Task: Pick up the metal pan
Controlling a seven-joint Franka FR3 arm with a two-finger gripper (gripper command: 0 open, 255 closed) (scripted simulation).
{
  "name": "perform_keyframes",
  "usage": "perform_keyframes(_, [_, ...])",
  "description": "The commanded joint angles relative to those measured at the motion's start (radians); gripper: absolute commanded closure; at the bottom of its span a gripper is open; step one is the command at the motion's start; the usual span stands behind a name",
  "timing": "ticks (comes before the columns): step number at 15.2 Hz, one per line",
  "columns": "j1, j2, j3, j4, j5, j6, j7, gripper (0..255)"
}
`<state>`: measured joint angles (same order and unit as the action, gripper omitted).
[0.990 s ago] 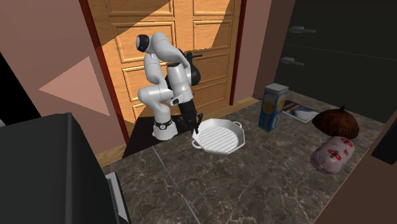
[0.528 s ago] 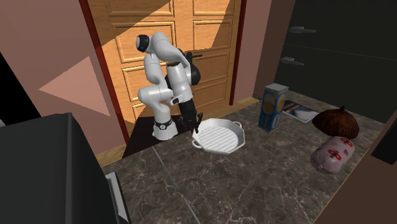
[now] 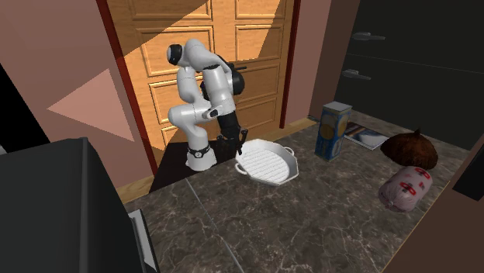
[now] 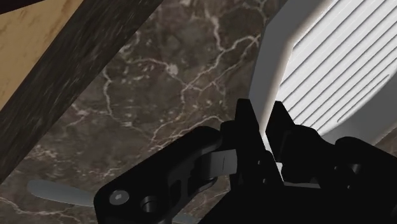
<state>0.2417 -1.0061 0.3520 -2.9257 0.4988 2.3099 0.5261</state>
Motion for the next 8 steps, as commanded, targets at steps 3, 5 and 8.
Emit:
perform_keyframes(3, [-0.017,-0.021,-0.02,0.042,-0.027,-0.064,0.004,255])
perform_keyframes(5, [-0.024,-0.028,-0.028,0.065,-0.038,-0.093,0.008,255])
perform_keyframes(8, [-0.028,-0.03,-0.032,0.079,-0.044,-0.11,0.01,255])
